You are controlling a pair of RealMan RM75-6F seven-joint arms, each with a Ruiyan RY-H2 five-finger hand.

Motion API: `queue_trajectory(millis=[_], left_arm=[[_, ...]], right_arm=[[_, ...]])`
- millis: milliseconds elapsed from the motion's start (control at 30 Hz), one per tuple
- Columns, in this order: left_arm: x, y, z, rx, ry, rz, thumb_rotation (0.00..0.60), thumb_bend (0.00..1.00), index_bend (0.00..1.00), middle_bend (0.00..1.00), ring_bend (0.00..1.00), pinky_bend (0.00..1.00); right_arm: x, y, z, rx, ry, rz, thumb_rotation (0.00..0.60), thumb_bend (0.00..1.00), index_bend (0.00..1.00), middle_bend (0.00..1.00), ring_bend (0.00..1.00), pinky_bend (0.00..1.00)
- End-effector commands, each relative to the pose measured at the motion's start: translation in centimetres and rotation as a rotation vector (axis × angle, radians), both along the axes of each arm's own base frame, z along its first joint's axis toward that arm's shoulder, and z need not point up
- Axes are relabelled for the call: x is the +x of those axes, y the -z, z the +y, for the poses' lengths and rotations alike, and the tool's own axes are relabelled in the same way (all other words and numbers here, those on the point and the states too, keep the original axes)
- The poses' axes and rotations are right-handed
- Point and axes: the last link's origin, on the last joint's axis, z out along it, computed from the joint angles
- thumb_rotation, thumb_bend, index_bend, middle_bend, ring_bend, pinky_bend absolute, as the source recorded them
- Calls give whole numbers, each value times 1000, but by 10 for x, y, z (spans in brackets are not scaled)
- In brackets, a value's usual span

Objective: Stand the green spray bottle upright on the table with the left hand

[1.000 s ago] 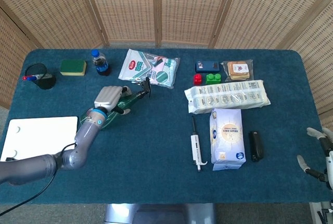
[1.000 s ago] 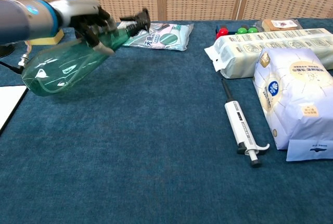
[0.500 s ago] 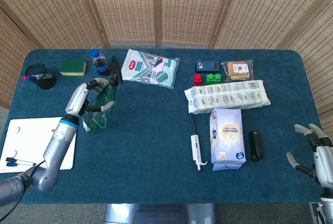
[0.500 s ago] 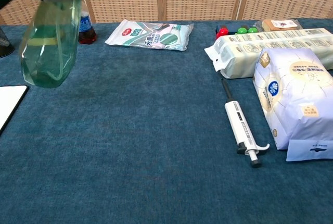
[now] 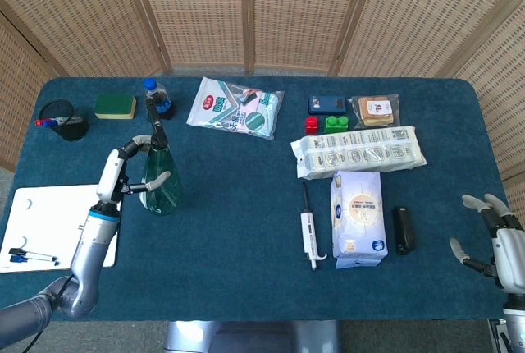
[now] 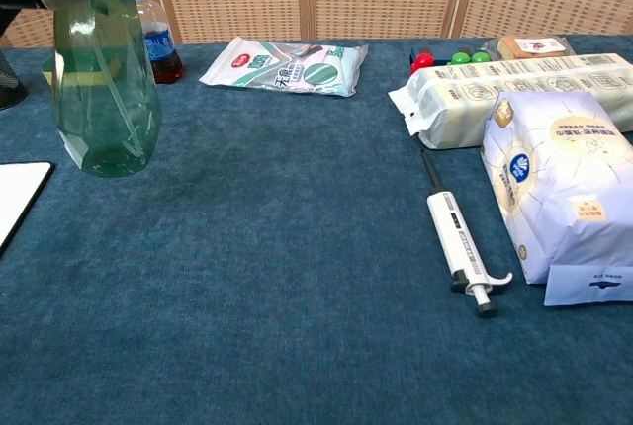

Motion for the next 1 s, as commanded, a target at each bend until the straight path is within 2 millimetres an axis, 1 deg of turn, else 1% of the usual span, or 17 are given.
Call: queue_trajectory(millis=[33, 200, 333, 533, 1000], left_arm=[[1, 12, -6, 16, 33, -32, 600, 360, 452, 436, 383, 565], [1, 31, -13, 19, 52, -85, 600, 361, 447, 431, 381, 565], [1, 42, -18, 11, 64, -103, 600, 361, 443, 429, 379, 564], [-1, 54, -26, 38, 98, -95, 600, 361, 440, 424, 379, 572], [-11, 76, -40, 39, 103, -87, 600, 361, 437, 422, 379, 574]], right_arm=[[-1, 0, 0, 0, 3, -1, 600, 348, 193, 297, 126, 215], [-2, -2, 0, -5, 8, -1, 600, 347, 193, 297, 126, 215], [-3, -2, 1, -7, 12, -2, 600, 348, 193, 297, 126, 215], [-4, -2, 1, -5, 14, -4, 600, 348, 192, 297, 126, 214], [-2, -3, 1, -7, 14, -7, 600, 348, 192, 297, 126, 214]])
